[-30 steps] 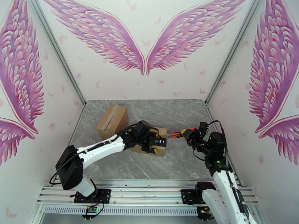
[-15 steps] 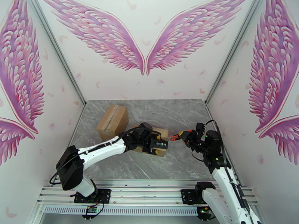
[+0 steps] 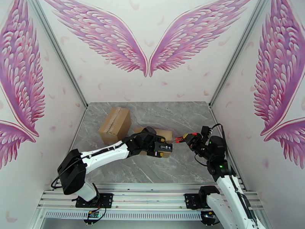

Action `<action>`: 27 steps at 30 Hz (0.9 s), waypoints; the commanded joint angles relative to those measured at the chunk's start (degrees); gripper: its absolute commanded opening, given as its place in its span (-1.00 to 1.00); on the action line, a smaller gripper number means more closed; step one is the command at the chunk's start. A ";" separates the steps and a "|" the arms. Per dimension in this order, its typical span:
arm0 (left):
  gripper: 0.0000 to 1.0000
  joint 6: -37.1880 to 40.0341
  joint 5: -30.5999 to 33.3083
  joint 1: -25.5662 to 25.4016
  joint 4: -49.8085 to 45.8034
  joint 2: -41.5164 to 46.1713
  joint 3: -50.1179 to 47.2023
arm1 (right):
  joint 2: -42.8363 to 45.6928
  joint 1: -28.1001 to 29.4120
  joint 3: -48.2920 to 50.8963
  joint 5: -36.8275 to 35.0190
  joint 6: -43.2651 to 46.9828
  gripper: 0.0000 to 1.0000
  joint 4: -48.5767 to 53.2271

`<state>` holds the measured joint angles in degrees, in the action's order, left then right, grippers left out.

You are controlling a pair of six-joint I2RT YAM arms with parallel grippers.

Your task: Unpack the express box

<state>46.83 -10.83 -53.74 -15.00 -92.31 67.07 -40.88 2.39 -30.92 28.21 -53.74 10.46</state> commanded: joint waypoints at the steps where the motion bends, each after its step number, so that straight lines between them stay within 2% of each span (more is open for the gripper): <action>1: 0.26 -0.93 1.18 -0.34 10.33 1.06 1.28 | -1.57 0.88 0.33 -1.16 3.20 -1.00 2.29; 6: 0.16 -3.81 6.23 1.09 11.49 -0.49 3.28 | -3.13 1.33 -1.33 4.06 3.85 -1.00 7.13; 12: 0.15 -3.80 5.49 3.52 11.43 0.59 2.63 | -5.52 1.36 -3.19 11.53 5.41 -1.00 14.18; 16: 0.15 -2.65 4.49 5.31 9.72 0.72 2.49 | -6.04 0.57 -6.77 12.57 10.32 -1.00 21.85; 27: 0.15 -1.37 1.42 8.86 5.66 1.77 1.42 | -6.56 -4.37 -13.61 14.49 17.33 -1.00 33.35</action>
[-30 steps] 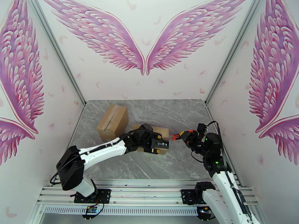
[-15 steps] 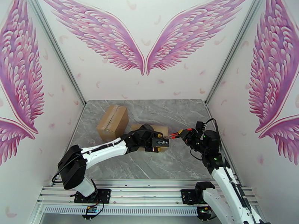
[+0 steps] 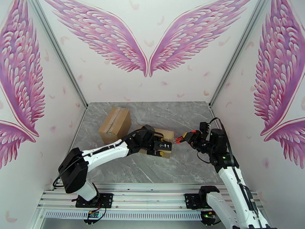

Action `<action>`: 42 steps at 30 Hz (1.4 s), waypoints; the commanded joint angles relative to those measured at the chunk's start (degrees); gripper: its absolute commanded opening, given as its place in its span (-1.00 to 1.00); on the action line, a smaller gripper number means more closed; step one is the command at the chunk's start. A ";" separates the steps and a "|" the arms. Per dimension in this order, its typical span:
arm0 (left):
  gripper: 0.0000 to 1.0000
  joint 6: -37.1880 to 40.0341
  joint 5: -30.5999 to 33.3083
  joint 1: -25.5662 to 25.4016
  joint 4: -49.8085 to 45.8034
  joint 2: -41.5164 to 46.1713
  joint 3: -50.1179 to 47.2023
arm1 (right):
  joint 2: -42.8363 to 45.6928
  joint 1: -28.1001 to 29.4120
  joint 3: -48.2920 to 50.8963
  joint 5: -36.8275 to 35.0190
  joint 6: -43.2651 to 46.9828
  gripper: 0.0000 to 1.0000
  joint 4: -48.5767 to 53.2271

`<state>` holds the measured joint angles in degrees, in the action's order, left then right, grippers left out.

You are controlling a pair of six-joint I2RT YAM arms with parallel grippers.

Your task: Unpack the express box

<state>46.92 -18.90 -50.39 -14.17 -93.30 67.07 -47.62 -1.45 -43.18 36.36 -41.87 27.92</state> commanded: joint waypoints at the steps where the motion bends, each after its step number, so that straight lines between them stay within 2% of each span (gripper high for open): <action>1: 0.15 -1.42 9.10 5.57 4.64 2.66 1.27 | 0.30 -1.16 -1.93 6.57 5.76 -1.00 16.37; 11: 0.15 -0.80 1.58 5.39 -1.97 2.37 2.62 | 5.05 -4.85 -3.04 6.33 0.09 -1.00 9.32; 15: 0.16 0.69 -1.39 3.94 -3.07 3.01 2.11 | 6.37 -4.87 1.18 6.62 -7.01 -1.00 -1.94; 18: 0.16 0.81 -2.00 2.64 -1.97 3.83 1.39 | 6.68 -4.68 4.10 5.93 -10.91 -1.00 -8.28; 24: 0.17 0.82 -1.12 0.53 -0.08 5.06 0.21 | 6.91 -4.62 5.72 1.43 -10.87 -1.00 -13.42; 29: 0.22 0.26 1.48 0.08 -0.77 5.15 1.21 | 4.29 -4.61 7.60 -0.65 -11.81 -1.00 -21.92; 37: 0.64 -3.21 7.30 1.08 -1.89 4.66 2.97 | -2.95 -3.86 9.17 -1.88 -13.16 -1.00 -34.14; 42: 0.89 -8.25 8.95 2.38 -1.23 5.37 3.85 | -6.76 -3.94 8.00 -4.50 -8.32 -1.00 -30.07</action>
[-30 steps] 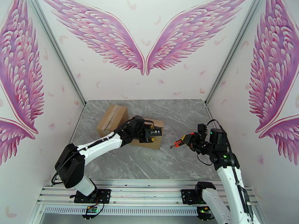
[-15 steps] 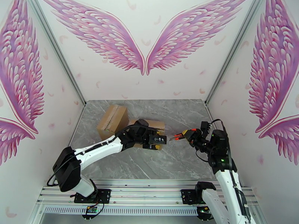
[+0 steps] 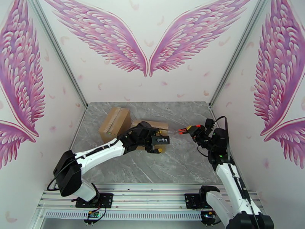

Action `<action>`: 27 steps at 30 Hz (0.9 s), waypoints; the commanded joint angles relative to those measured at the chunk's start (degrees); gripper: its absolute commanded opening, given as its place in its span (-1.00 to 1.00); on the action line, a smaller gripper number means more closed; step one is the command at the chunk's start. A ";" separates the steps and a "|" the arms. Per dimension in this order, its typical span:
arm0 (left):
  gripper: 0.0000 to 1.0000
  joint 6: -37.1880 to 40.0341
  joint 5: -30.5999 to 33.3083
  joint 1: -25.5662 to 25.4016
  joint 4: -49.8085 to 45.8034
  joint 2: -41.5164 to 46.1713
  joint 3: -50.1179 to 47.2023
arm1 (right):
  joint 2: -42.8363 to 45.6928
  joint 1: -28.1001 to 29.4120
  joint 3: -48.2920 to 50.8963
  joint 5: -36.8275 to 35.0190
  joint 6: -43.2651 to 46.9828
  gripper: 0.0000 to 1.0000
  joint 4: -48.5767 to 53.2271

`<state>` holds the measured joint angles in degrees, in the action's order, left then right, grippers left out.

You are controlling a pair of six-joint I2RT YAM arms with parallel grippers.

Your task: Unpack the express box

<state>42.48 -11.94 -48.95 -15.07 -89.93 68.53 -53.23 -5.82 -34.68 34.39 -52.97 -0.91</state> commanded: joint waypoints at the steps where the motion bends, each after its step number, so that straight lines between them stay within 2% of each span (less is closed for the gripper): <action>1: 0.91 -4.95 2.19 1.39 -0.25 2.20 2.54 | -2.22 0.03 -0.25 -3.10 3.81 -1.00 -0.91; 3: 0.95 -7.41 3.05 2.16 -0.27 2.41 3.04 | -5.03 -1.13 0.46 -2.65 4.62 -1.00 -1.69; 9: 0.98 -15.28 6.35 5.45 -3.81 1.63 8.90 | -16.07 -7.40 1.33 7.12 5.41 -1.00 -8.89; 17: 0.98 -26.48 11.34 12.10 -10.81 -3.31 17.83 | -31.29 -15.06 1.33 13.15 9.71 -0.98 -15.31; 23: 0.98 -34.20 9.62 16.32 -14.37 -6.33 20.44 | -45.81 -18.47 -0.34 17.33 9.55 -0.85 -22.72; 24: 0.97 -34.75 9.20 16.93 -14.73 -7.13 21.00 | -47.55 -18.91 -0.60 17.27 9.45 -0.80 -23.23; 27: 0.97 -36.59 7.63 18.69 -17.52 -10.11 24.37 | -49.38 -19.37 -1.32 15.68 10.21 -0.35 -21.37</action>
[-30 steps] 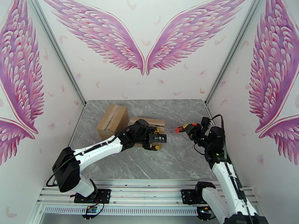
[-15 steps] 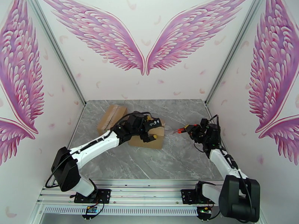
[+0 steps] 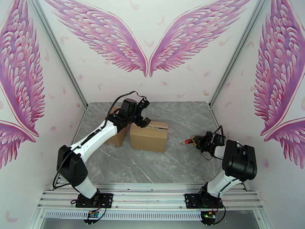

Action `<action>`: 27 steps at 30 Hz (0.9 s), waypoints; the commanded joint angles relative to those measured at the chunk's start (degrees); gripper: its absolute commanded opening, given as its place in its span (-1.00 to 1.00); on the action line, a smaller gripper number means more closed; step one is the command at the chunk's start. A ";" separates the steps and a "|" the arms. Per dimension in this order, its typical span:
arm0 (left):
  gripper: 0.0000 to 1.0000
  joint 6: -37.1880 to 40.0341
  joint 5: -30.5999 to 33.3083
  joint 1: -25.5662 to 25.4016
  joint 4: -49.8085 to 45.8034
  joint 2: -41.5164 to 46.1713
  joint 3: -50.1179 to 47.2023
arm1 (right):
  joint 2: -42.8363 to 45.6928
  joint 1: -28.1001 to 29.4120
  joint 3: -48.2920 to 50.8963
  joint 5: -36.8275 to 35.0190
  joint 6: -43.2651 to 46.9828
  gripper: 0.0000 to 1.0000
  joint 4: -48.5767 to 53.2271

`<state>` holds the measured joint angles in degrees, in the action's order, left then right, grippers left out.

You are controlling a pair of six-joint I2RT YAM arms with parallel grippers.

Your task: Unpack the express box

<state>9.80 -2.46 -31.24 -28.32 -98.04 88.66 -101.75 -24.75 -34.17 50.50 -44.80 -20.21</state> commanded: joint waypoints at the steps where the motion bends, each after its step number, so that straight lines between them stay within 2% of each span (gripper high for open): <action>1: 0.97 -4.41 -2.55 1.48 -5.47 -3.13 5.57 | -0.35 -0.41 -2.26 -1.61 3.43 -0.21 0.33; 4: 0.98 -6.01 -4.88 3.11 -7.58 -5.86 9.24 | 2.83 -0.41 -3.85 -7.49 8.99 0.22 10.63; 6: 0.98 -7.61 -6.40 4.00 -8.83 -7.69 11.71 | 5.26 -0.47 -4.87 -12.10 11.98 0.66 17.44; 7: 0.98 -8.15 -7.11 4.31 -10.01 -8.87 13.57 | 6.55 -0.41 -5.10 -14.46 13.33 0.94 20.32; 12: 0.96 -10.35 -9.33 5.32 -14.30 -14.23 20.93 | 13.84 -0.52 -4.35 -24.46 16.04 0.98 27.91; 17: 0.94 -11.88 -13.48 6.08 -16.02 -18.14 24.29 | 24.07 -0.26 -1.40 -30.99 16.92 0.98 32.42; 20: 0.88 -13.77 -16.25 7.09 -17.94 -20.89 26.92 | 32.76 0.70 0.08 -30.22 18.63 0.98 35.67; 23: 0.86 -15.37 -19.06 8.14 -17.98 -22.42 27.09 | 43.01 4.67 1.13 -27.93 20.41 0.98 40.16; 25: 0.85 -15.81 -20.61 8.46 -18.05 -22.98 26.75 | 48.90 8.62 2.56 -25.05 19.90 0.98 41.54; 27: 0.84 -16.13 -22.14 8.70 -18.24 -23.29 26.13 | 53.33 15.03 4.93 -21.90 18.46 0.97 39.58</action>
<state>-4.78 -20.47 -23.11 -44.75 -120.75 113.40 -52.47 -15.22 -32.36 24.40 -26.70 16.29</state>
